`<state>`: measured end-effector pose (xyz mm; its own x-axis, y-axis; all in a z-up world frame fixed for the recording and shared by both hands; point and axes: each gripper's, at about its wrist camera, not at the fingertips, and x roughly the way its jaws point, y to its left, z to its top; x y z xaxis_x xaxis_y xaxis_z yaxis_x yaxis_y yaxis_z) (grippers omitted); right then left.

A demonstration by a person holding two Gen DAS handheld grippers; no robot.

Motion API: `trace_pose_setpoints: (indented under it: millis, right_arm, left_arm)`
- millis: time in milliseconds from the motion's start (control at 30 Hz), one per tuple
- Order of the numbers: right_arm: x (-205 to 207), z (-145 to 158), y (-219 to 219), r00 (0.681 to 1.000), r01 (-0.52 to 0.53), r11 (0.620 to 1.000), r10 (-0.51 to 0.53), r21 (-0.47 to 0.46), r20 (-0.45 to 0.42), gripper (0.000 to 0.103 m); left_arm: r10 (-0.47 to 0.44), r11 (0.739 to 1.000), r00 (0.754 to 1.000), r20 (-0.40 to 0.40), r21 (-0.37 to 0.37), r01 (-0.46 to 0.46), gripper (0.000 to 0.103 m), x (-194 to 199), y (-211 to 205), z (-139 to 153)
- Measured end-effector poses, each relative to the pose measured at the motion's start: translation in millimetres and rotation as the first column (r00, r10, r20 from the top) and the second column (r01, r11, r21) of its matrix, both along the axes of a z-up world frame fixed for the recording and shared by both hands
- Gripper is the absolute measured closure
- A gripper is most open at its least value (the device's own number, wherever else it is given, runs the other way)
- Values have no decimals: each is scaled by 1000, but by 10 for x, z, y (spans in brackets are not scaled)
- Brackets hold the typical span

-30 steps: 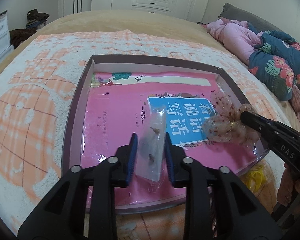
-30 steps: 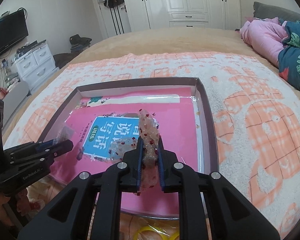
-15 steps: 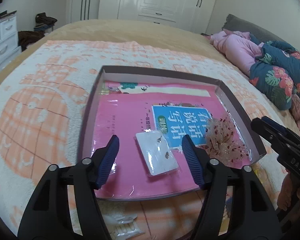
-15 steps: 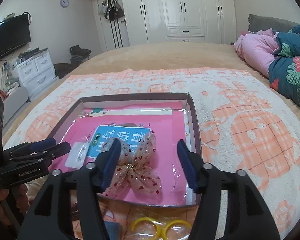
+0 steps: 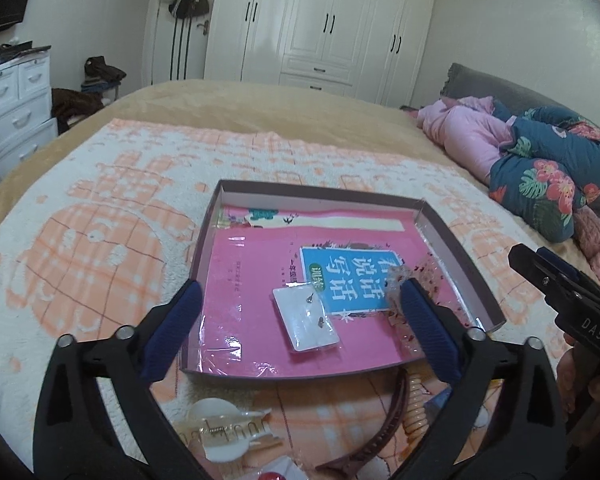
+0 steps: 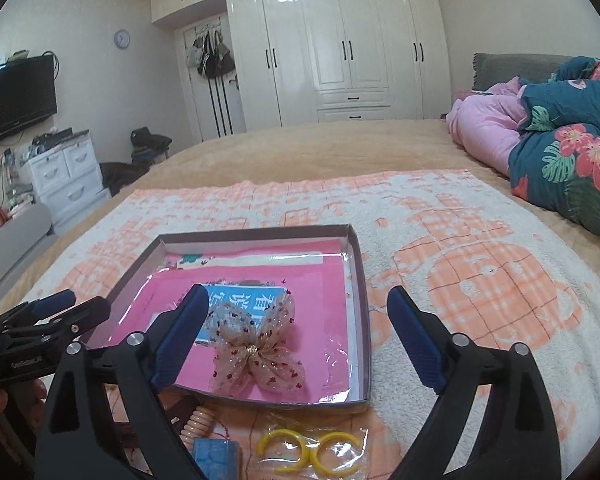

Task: Organize jewelry
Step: 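Open both tools and withdraw them from the box toward the remaining items, then grasp the clear bottle with the right tool while the left tool approaches the red bead earring bag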

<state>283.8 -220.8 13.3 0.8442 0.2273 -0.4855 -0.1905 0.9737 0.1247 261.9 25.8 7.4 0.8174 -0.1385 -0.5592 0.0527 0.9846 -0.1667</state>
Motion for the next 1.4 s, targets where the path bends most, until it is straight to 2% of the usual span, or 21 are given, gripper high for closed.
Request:
trace_pose_setpoints:
  millis: [533, 1100, 1400]
  right_arm:
    - [-523, 227, -51, 992, -24, 1000, 22, 16, 123, 11]
    - [-1136, 95, 73, 988, -122, 992, 121, 6, 95, 10]
    - [-1357, -30, 218, 980, -184, 982, 186, -31, 67, 10]
  left_arm:
    - [51, 998, 987, 153, 27, -56, 11, -519, 92, 281]
    - [100, 994, 974, 204, 20, -106, 11, -1027, 294, 281]
    - [96, 992, 980, 174, 59, -108, 11, -1198, 297, 190]
